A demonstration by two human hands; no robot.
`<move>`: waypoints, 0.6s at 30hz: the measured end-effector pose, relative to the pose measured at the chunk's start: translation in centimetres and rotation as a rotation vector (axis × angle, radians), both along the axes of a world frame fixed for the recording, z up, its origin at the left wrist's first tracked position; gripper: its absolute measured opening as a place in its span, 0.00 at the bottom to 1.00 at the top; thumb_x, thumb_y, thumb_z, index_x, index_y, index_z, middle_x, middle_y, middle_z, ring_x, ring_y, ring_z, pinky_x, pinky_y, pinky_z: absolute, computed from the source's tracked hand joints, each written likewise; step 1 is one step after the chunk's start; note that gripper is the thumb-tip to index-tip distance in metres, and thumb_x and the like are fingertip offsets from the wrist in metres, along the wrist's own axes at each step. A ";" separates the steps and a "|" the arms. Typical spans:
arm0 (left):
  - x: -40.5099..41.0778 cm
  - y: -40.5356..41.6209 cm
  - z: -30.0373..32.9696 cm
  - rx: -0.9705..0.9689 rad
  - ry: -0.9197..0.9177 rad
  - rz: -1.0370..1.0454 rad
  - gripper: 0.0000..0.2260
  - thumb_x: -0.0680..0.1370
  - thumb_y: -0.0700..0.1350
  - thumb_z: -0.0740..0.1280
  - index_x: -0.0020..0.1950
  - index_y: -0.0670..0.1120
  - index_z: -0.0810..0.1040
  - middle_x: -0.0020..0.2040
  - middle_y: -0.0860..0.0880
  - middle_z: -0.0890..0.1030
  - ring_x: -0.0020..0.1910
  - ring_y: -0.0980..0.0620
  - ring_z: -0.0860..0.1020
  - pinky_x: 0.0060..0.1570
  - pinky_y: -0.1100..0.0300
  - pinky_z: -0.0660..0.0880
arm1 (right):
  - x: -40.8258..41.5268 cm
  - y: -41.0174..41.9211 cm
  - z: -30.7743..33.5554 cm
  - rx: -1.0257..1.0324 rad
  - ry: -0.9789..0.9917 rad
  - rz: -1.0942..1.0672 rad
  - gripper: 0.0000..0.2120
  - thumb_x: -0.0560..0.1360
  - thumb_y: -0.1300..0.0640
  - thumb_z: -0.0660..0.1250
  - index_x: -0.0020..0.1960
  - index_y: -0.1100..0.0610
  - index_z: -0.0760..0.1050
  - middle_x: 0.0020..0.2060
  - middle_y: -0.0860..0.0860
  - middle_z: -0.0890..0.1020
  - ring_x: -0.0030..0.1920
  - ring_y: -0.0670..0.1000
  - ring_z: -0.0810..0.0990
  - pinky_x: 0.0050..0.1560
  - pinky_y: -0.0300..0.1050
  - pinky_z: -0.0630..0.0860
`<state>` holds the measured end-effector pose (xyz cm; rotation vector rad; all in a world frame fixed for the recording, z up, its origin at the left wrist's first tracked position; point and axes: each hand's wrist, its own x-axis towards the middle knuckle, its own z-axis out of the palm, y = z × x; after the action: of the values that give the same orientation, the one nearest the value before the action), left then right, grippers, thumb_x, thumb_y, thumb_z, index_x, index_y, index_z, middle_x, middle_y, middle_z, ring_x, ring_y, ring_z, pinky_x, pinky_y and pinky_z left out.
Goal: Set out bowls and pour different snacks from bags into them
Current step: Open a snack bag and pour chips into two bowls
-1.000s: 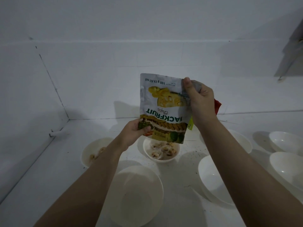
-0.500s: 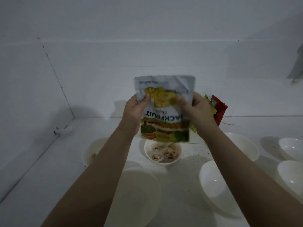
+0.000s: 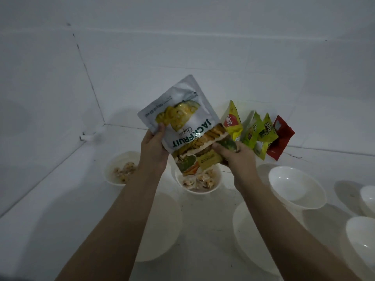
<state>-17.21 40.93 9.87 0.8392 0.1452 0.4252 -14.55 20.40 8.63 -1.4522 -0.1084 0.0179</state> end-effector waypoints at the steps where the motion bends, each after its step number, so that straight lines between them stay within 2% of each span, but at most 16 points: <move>1: -0.1 -0.2 -0.5 0.005 0.031 0.007 0.13 0.82 0.42 0.62 0.66 0.42 0.75 0.65 0.40 0.78 0.64 0.38 0.76 0.59 0.39 0.75 | -0.3 -0.1 0.1 0.164 0.063 -0.040 0.09 0.71 0.63 0.76 0.52 0.61 0.83 0.44 0.56 0.87 0.45 0.56 0.86 0.43 0.48 0.84; 2: -0.2 -0.5 -1.0 0.002 0.045 -0.001 0.13 0.82 0.42 0.62 0.66 0.43 0.75 0.65 0.41 0.78 0.65 0.38 0.76 0.60 0.39 0.75 | -0.6 -0.1 0.1 0.284 0.108 -0.059 0.10 0.73 0.64 0.74 0.54 0.62 0.82 0.44 0.55 0.87 0.44 0.54 0.86 0.42 0.47 0.83; 4: -0.2 -1.0 -1.6 -0.060 -0.005 -0.068 0.16 0.82 0.42 0.60 0.70 0.44 0.72 0.69 0.40 0.75 0.68 0.37 0.72 0.63 0.35 0.71 | -1.4 -0.4 -0.1 0.342 0.120 -0.069 0.11 0.74 0.63 0.72 0.56 0.63 0.81 0.45 0.56 0.87 0.45 0.52 0.86 0.44 0.48 0.83; 7: 0.3 -1.2 -2.1 -0.150 -0.049 -0.118 0.21 0.83 0.41 0.59 0.76 0.44 0.64 0.72 0.39 0.70 0.71 0.36 0.69 0.63 0.32 0.68 | -3.1 -0.8 -0.3 0.204 0.023 -0.077 0.11 0.75 0.62 0.71 0.57 0.63 0.80 0.48 0.57 0.87 0.47 0.54 0.86 0.48 0.50 0.84; 12: 0.2 -3.3 -1.2 -0.183 -0.057 -0.218 0.19 0.82 0.43 0.60 0.73 0.46 0.68 0.68 0.40 0.75 0.66 0.39 0.75 0.62 0.35 0.71 | -5.9 -2.3 -0.9 0.063 -0.036 -0.117 0.06 0.76 0.64 0.70 0.53 0.62 0.81 0.45 0.55 0.88 0.46 0.54 0.87 0.45 0.45 0.84; 15: -0.3 -5.2 -0.1 -0.011 0.096 -0.218 0.12 0.81 0.47 0.64 0.63 0.47 0.77 0.63 0.42 0.80 0.61 0.44 0.79 0.57 0.46 0.77 | -6.8 -3.7 -0.5 0.059 -0.097 -0.285 0.04 0.77 0.64 0.70 0.50 0.58 0.81 0.41 0.52 0.88 0.43 0.53 0.87 0.41 0.45 0.84; 18: -1.1 -7.2 0.4 0.301 0.239 -0.253 0.09 0.78 0.56 0.67 0.53 0.53 0.79 0.56 0.49 0.82 0.54 0.51 0.78 0.48 0.57 0.72 | -7.8 -5.7 0.2 0.092 -0.146 -0.441 0.04 0.77 0.63 0.69 0.50 0.58 0.81 0.41 0.52 0.87 0.43 0.54 0.86 0.40 0.47 0.83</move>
<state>-18.33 33.70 10.26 1.1887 0.1963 0.1076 -22.34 14.71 8.83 -1.3583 0.0922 -0.4484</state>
